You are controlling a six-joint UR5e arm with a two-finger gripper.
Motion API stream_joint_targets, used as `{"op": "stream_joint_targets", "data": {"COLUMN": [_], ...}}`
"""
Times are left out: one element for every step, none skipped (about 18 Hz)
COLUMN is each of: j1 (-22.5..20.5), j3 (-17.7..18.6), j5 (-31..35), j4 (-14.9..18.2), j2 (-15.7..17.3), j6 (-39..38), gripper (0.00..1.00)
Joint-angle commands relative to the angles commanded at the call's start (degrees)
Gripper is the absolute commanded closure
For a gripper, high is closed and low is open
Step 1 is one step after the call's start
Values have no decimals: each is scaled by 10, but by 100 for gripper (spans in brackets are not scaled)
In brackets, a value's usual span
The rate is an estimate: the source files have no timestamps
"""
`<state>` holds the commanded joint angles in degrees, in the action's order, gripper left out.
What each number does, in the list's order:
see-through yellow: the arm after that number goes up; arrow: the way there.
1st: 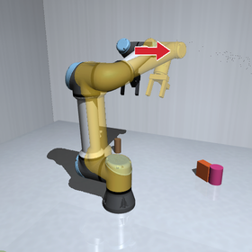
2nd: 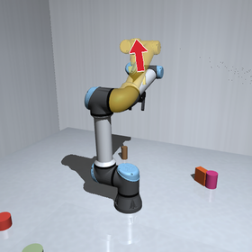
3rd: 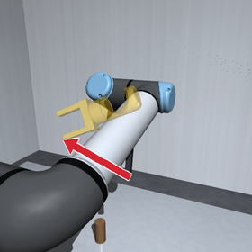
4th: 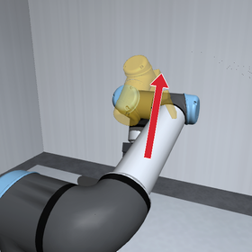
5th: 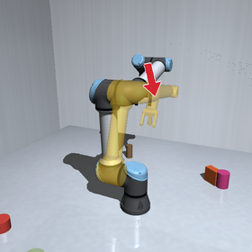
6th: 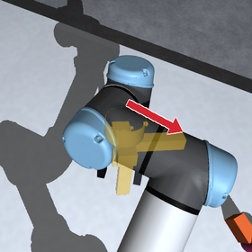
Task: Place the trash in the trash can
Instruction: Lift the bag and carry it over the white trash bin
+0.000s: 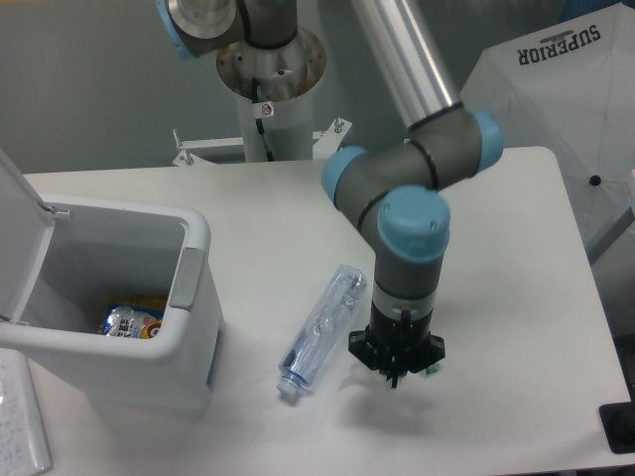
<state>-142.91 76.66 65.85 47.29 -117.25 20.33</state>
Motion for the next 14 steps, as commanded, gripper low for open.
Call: {"op": "stream_joint_targets", "data": {"j1": [2, 3, 5, 9, 12, 16, 21, 31, 40, 47, 54, 60, 68, 74], "j3": [-17, -30, -44, -55, -56, -53, -49, -43, -36, -32, -27, -22, -13, 0], "j5": [-12, -19, -27, -41, -57, -70, -80, -89, -95, -98, -101, -104, -104, -104], "j4": [0, 0, 0, 0, 0, 0, 0, 1, 0, 1, 0, 1, 0, 2], "j2": [5, 10, 11, 18, 26, 36, 47, 60, 72, 86, 97, 108, 119, 131], "j6": [-22, -41, -60, -84, -104, -114, -116, -116, -114, -110, -103, -88, -59, -24], "gripper": [100, 100, 100, 100, 100, 100, 100, 100, 100, 100, 100, 100, 100, 100]}}
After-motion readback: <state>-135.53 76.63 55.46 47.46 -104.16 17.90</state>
